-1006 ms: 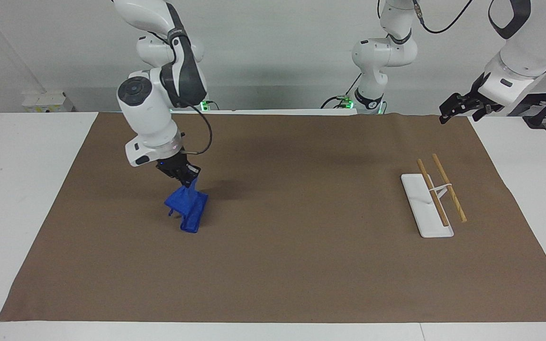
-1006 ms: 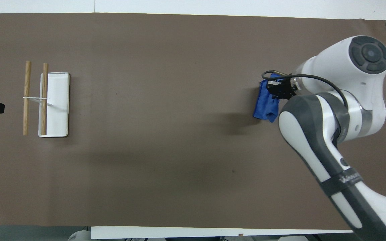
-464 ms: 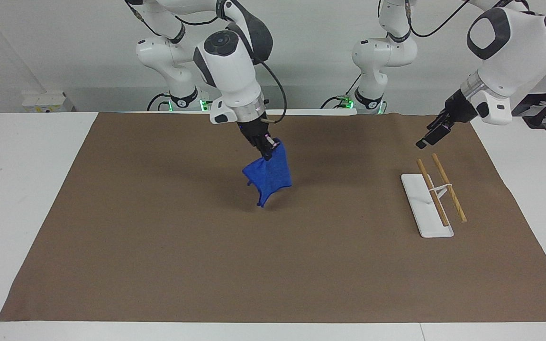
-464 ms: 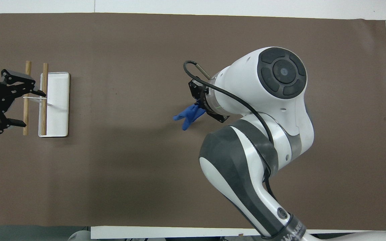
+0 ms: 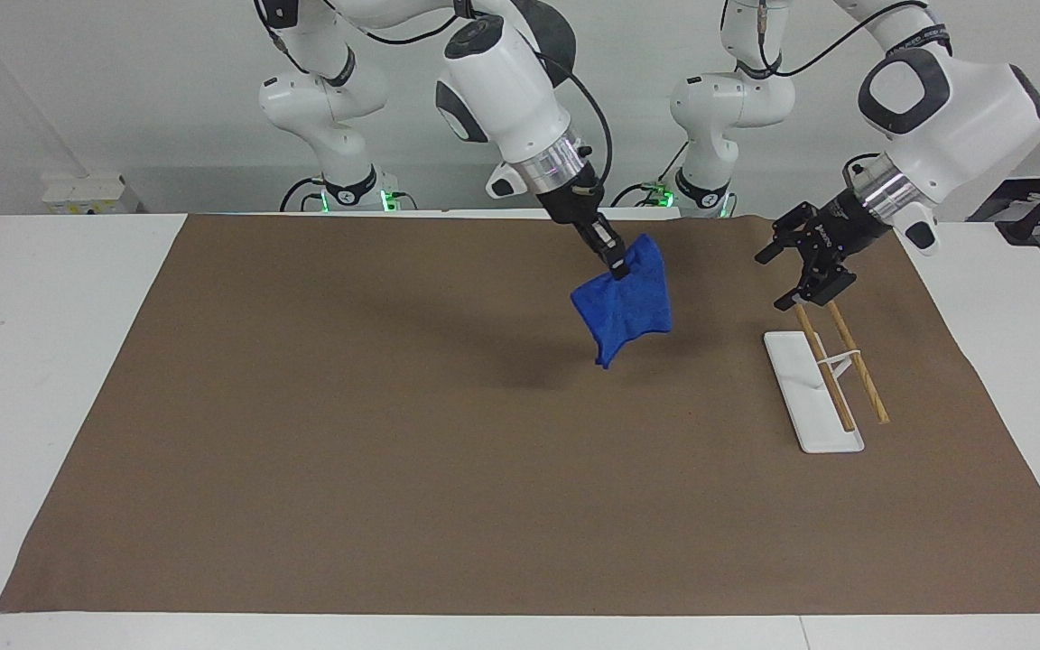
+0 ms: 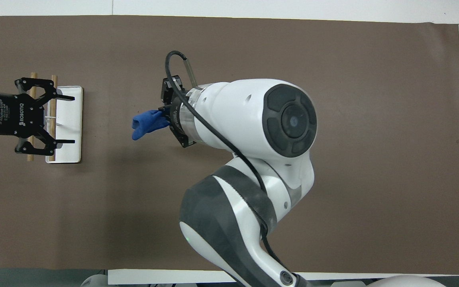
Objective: Right arm passes towel to left arm to hang
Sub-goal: 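Lift the towel with the right gripper while the left gripper reaches forward, then close the left gripper on the towel held by the right gripper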
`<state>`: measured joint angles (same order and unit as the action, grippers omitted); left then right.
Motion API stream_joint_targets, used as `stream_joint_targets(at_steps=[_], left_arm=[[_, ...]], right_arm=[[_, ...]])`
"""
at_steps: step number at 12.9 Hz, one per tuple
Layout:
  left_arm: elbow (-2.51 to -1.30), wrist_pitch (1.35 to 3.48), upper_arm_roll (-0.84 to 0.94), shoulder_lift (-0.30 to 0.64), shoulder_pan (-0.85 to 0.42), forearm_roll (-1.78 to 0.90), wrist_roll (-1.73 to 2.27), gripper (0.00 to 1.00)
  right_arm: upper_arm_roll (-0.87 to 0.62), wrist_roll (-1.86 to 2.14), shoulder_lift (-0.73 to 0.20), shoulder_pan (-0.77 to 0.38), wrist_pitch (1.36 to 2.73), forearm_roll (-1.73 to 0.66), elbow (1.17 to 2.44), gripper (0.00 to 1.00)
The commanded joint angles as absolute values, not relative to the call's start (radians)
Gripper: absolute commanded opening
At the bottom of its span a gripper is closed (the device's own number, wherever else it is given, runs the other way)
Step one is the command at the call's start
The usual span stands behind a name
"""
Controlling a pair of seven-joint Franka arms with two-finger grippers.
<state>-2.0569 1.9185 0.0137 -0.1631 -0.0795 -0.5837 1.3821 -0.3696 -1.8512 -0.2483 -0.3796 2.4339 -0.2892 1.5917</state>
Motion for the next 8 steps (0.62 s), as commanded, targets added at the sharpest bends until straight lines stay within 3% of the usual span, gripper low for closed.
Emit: stream_joint_targets(at_steps=[1, 7, 8], left_arm=[[-2.14, 2.014, 0.011, -0.206, -0.133, -0.606, 1.463, 1.0], [-2.167, 2.092, 0.018, -0.201, -0.166, -0.607, 1.485, 0.99], [-2.168, 2.098, 0.017, -0.195, -0.179, -0.607, 1.485, 0.94]], right_arm=[[-0.391, -1.992, -0.288, -0.405, 2.567, -0.302, 1.56, 0.0], [-0.434, -2.051, -0.301, -0.407, 2.629, -0.302, 1.562, 0.0], [-0.434, -2.051, -0.301, -0.407, 2.629, -0.302, 1.562, 0.0]])
